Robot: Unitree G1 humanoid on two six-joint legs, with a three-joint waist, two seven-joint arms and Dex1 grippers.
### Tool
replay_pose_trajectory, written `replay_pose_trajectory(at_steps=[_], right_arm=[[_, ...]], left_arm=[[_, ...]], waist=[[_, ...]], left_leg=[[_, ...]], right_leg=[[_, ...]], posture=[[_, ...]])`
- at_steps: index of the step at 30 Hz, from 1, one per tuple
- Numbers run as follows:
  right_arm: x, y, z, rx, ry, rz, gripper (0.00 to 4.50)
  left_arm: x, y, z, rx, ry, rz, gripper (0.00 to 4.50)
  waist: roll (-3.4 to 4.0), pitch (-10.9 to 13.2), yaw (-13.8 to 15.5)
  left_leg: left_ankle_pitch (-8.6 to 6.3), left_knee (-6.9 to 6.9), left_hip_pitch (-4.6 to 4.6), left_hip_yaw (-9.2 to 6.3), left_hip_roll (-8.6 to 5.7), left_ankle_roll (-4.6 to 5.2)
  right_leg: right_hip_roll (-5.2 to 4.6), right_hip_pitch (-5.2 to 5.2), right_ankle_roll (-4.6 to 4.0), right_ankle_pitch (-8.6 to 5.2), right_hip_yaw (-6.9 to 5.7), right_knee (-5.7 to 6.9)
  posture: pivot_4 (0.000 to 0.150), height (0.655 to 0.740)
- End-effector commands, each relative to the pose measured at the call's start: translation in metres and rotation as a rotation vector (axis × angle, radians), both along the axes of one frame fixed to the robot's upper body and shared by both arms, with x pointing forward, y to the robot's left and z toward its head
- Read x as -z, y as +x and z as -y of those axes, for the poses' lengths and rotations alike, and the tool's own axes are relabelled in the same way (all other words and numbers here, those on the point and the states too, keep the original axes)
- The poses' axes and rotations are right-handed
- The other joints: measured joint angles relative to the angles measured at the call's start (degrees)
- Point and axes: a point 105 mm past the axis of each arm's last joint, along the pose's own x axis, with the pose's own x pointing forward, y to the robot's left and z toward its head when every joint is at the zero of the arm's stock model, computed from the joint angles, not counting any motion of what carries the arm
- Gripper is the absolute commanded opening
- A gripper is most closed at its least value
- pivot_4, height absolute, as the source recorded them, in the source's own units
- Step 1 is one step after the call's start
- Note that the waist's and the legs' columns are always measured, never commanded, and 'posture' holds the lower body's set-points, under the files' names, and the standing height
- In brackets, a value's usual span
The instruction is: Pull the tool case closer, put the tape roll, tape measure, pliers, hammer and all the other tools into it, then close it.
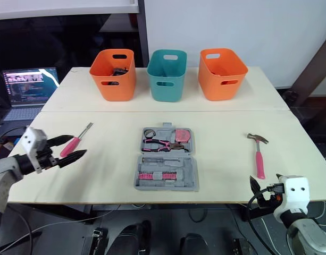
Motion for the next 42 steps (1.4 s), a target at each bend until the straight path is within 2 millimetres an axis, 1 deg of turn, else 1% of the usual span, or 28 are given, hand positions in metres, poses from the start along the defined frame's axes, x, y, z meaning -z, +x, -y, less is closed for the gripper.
replay_pose_trajectory(at_steps=[1, 3, 5, 9, 12, 14, 17, 19, 24, 28, 30, 34, 38, 42], right_arm=[[-0.023, 0.005, 0.004, 0.026, -0.029, 0.042, 4.42], [-0.033, 0.009, 0.0, 0.02, -0.043, 0.045, 4.42], [-0.04, 0.016, 0.0, 0.047, -0.049, 0.031, 4.42], [-0.052, 0.028, 0.003, 0.092, -0.08, -0.014, 4.42], [-0.064, 0.039, 0.007, 0.115, -0.095, -0.041, 4.42], [-0.073, 0.05, 0.005, 0.082, 0.009, -0.07, 4.42], [-0.086, 0.066, 0.012, 0.097, 0.057, -0.105, 4.42], [-0.088, 0.077, 0.017, 0.107, 0.075, -0.135, 4.42], [-0.077, 0.103, 0.026, 0.128, 0.124, -0.229, 4.42], [-0.066, 0.122, 0.032, 0.137, 0.154, -0.266, 4.42], [-0.058, 0.132, 0.035, 0.138, 0.16, -0.289, 4.42], [-0.031, 0.149, 0.041, 0.158, 0.154, -0.355, 4.42], [-0.018, 0.161, 0.046, 0.186, 0.174, -0.371, 4.42], [-0.005, 0.164, 0.049, 0.206, 0.209, -0.408, 4.42]], left_arm=[[-0.017, 0.0, 0.046, 0.212, 0.013, -0.004, 4.5], [-0.024, -0.002, 0.067, 0.315, 0.025, -0.017, 4.5], [-0.034, -0.002, 0.086, 0.412, 0.036, -0.021, 4.5], [-0.048, -0.008, 0.111, 0.548, 0.044, -0.037, 4.5], [-0.055, -0.014, 0.123, 0.621, 0.049, -0.052, 4.5], [-0.062, -0.017, 0.131, 0.657, 0.055, -0.044, 4.5], [-0.07, -0.021, 0.138, 0.68, 0.056, -0.035, 4.5], [-0.072, -0.025, 0.141, 0.694, 0.068, -0.039, 4.5], [-0.077, -0.026, 0.142, 0.67, 0.076, -0.005, 4.5], [-0.079, -0.028, 0.141, 0.642, 0.074, 0.015, 4.5], [-0.078, -0.03, 0.14, 0.634, 0.077, 0.015, 4.5], [-0.075, -0.032, 0.138, 0.608, 0.086, 0.02, 4.5], [-0.075, -0.034, 0.136, 0.588, 0.088, 0.022, 4.5], [-0.075, -0.035, 0.131, 0.56, 0.098, 0.022, 4.5]], waist=[[-0.02, 0.0, 0.5], [-0.01, 0.0, 0.7], [-0.08, 0.0, 0.5], [-0.13, 0.0, 0.1], [-0.17, 0.1, 0.4], [-0.18, 0.1, 0.4], [-0.21, 0.1, 0.5], [-0.23, 0.1, 0.5], [-0.27, 0.1, 0.4], [-0.29, 0.1, 0.3], [-0.3, 0.1, 0.2], [-0.31, 0.2, 0.1], [-0.31, 0.2, 0.2], [-0.33, 0.2, 0.2]], left_leg=[[0.12, 0.02, 0.04, -0.23, -0.09, -0.14], [0.39, -0.09, 0.01, 0.19, 0.04, -0.61], [0.65, -0.4, 0.05, 0.6, 0.19, -1.02], [0.69, -0.55, 0.14, 0.94, 0.19, -1.09], [0.68, -0.58, 0.12, 1.03, 0.19, -1.06], [0.68, -0.6, 0.1, 1.02, 0.21, -1.06], [0.69, -0.61, 0.09, 1.02, 0.24, -1.05], [0.69, -0.63, 0.07, 1.04, 0.24, -1.04], [0.69, -0.66, 0.06, 1.05, 0.24, -1.01], [0.7, -0.62, 0.06, 1.1, 0.23, -0.99], [0.7, -0.62, 0.07, 1.13, 0.23, -0.99], [0.71, -0.61, 0.1, 1.16, 0.23, -0.98], [0.72, -0.6, 0.1, 1.17, 0.24, -1.0], [0.73, -0.6, 0.1, 1.19, 0.24, -1.01]], right_leg=[[0.0, -0.55, -0.2, -0.1, 0.53, 0.33], [-0.1, -0.81, -0.54, -0.09, 0.74, 0.86], [-0.1, -0.79, -0.64, -0.03, 0.86, 0.97], [-0.1, -0.91, -0.57, 0.14, 1.33, 0.83], [-0.11, -1.0, -0.54, 0.16, 1.47, 0.78], [-0.1, -1.03, -0.55, 0.17, 1.48, 0.78], [-0.09, -1.04, -0.58, 0.18, 1.47, 0.78], [-0.1, -1.03, -0.58, 0.18, 1.47, 0.73], [-0.06, -1.02, -0.58, 0.18, 1.45, 0.7], [0.01, -1.01, -0.56, 0.19, 1.44, 0.71], [0.01, -1.0, -0.54, 0.2, 1.44, 0.71], [0.03, -0.98, -0.53, 0.21, 1.44, 0.73], [0.05, -0.98, -0.52, 0.21, 1.45, 0.74], [0.05, -0.97, -0.51, 0.22, 1.44, 0.74]], posture=[[0.15, 0.74], [0.15, 0.74], [0.15, 0.74], [0.15, 0.74], [0.15, 0.74], [0.15, 0.74], [0.15, 0.74], [0.15, 0.74], [0.15, 0.74], [0.15, 0.74], [0.15, 0.74], [0.15, 0.74], [0.15, 0.74], [0.15, 0.74]])
